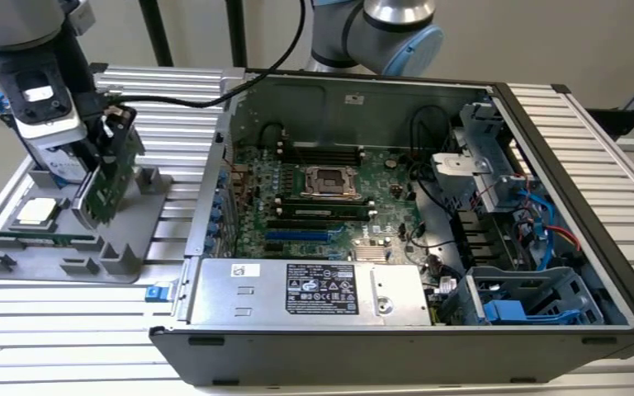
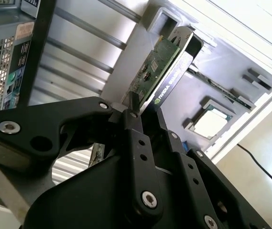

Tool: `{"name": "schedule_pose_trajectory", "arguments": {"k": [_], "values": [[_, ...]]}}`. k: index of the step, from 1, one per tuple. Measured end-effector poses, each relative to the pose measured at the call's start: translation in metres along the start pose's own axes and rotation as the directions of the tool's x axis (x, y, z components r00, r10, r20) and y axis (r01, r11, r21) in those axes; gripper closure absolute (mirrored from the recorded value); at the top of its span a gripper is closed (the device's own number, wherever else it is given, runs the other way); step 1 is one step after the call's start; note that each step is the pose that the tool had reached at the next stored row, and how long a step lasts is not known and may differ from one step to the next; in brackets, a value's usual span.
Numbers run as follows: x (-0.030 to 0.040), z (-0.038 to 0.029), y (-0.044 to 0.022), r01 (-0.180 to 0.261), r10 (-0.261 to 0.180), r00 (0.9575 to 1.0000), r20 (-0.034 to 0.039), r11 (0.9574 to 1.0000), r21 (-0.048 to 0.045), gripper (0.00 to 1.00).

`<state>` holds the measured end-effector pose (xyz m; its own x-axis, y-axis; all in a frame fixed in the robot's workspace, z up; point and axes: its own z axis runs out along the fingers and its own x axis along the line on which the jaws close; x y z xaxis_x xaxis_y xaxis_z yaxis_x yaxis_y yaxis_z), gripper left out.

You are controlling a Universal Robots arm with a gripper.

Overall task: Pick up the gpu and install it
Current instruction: 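Pick up the gpu and move the gpu toward the slot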

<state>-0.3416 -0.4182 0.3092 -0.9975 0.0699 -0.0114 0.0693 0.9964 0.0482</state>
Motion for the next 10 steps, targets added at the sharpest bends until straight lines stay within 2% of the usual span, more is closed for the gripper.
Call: {"name": "schedule_pose_trajectory", "arguments": {"k": [10], "values": [[-0.0001, -0.0093, 0.0005, 0.0, 0.0, 1.0, 0.0, 1.0, 0.0, 1.0]]}}
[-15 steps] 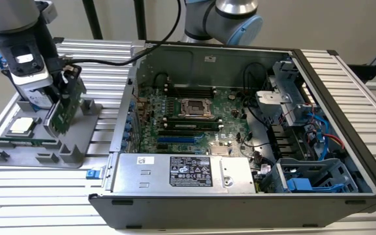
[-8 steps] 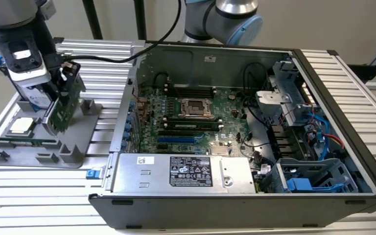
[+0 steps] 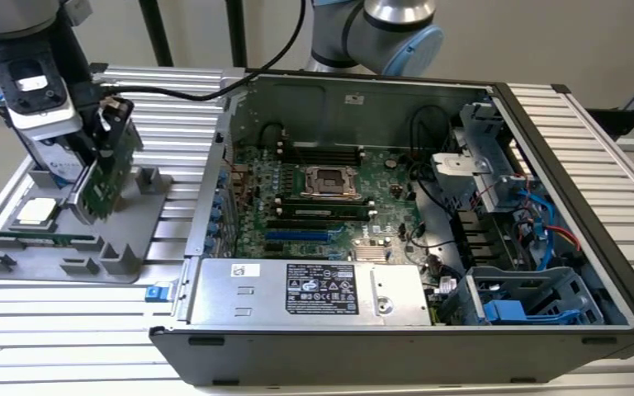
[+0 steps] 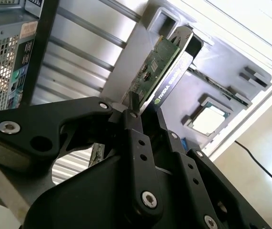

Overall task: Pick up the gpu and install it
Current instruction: 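Pick up the gpu and move the gpu toward the slot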

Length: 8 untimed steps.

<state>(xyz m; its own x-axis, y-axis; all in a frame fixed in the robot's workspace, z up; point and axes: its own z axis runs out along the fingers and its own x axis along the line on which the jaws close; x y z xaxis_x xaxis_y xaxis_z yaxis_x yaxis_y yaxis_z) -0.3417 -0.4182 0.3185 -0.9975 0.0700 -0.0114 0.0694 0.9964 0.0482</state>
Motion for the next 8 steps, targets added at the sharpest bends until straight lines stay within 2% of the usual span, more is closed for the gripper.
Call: {"name": "schedule_pose_trajectory", "arguments": {"k": [5, 6, 8], "values": [[-0.0001, -0.0045, 0.0002, 0.0, 0.0, 1.0, 0.0, 1.0, 0.0, 1.0], [-0.0001, -0.0098, 0.0005, 0.0, 0.0, 1.0, 0.0, 1.0, 0.0, 1.0], [-0.0002, -0.012, 0.0006, 0.0, 0.0, 1.0, 0.0, 1.0, 0.0, 1.0]]}}
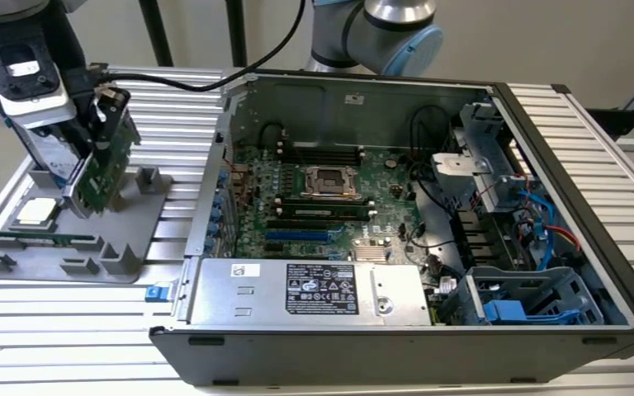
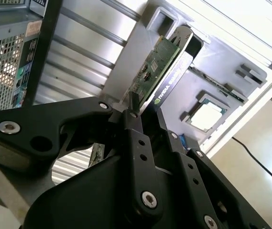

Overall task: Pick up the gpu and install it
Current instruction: 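Pick up the gpu and move the gpu toward the slot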

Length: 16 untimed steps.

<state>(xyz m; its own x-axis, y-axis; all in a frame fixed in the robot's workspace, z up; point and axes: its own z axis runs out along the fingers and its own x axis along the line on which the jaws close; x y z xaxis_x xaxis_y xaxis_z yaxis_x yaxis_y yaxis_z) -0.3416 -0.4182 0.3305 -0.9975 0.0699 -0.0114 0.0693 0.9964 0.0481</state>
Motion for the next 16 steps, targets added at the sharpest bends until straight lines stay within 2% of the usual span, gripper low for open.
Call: {"name": "schedule_pose_trajectory", "arguments": {"k": [16], "values": [[-0.0002, -0.0177, 0.0009, 0.0, 0.0, 1.0, 0.0001, 1.0, -0.0001, 1.0]]}}
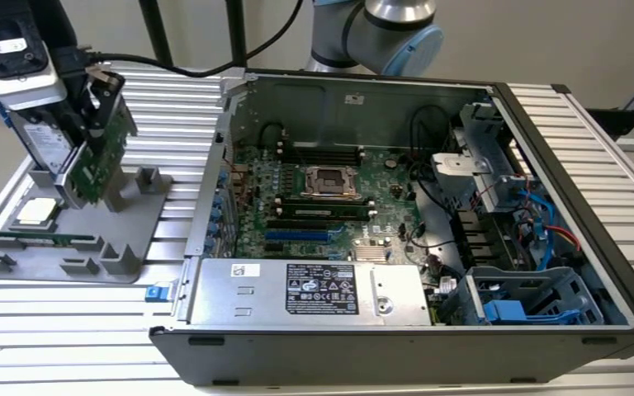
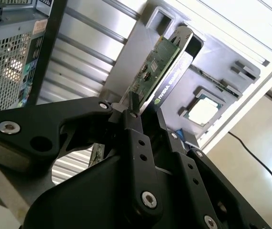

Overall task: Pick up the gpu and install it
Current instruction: 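Pick up the gpu and move the gpu toward the slot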

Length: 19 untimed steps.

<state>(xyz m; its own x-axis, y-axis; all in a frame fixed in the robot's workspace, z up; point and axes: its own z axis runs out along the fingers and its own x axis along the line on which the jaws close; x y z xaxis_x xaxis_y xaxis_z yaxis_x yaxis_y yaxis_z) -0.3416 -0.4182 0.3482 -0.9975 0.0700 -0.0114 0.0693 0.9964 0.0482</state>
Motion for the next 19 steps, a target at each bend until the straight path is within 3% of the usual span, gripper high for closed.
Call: {"name": "schedule_pose_trajectory", "arguments": {"k": [19], "values": [[-0.0002, -0.0141, 0.0007, 0.0, 0.0, 1.0, 0.0, 1.0, 0.0001, 1.0]]}}
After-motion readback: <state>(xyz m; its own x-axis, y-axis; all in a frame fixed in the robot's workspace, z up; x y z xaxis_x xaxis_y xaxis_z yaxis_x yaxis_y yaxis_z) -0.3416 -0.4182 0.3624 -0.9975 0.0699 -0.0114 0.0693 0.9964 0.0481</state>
